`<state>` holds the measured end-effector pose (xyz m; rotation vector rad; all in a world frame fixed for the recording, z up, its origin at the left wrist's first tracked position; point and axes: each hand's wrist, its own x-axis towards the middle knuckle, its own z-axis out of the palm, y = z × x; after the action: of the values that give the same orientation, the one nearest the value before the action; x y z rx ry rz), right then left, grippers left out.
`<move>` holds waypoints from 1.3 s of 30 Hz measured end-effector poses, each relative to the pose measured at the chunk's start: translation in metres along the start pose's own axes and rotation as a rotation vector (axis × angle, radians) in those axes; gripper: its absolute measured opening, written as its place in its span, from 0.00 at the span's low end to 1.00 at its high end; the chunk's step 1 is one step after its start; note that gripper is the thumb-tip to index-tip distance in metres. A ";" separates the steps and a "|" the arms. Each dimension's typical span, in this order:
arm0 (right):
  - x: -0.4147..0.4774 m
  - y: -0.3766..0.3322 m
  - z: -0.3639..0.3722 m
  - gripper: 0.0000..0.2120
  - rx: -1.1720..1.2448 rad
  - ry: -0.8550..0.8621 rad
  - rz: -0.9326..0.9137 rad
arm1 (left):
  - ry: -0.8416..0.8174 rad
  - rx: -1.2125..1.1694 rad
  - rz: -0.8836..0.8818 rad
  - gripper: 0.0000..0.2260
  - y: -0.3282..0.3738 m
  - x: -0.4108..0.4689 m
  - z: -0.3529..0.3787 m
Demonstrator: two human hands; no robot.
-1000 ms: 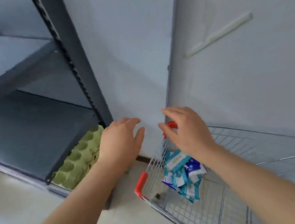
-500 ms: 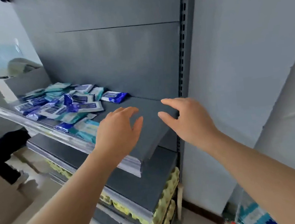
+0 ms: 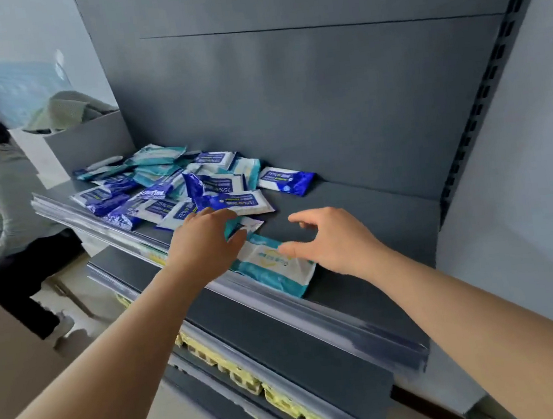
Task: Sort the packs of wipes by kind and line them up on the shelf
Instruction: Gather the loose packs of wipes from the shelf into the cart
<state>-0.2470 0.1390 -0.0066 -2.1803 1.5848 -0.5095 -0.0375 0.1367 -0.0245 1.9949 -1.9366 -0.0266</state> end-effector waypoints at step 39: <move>0.178 -0.017 0.040 0.27 0.284 0.388 0.442 | -0.121 -0.629 -0.098 0.24 -0.088 0.182 0.021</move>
<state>-0.1612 -0.0219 -0.0215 -1.5219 1.9772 -0.9830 0.0528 -0.0454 -0.0248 1.6758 -1.6165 -0.7034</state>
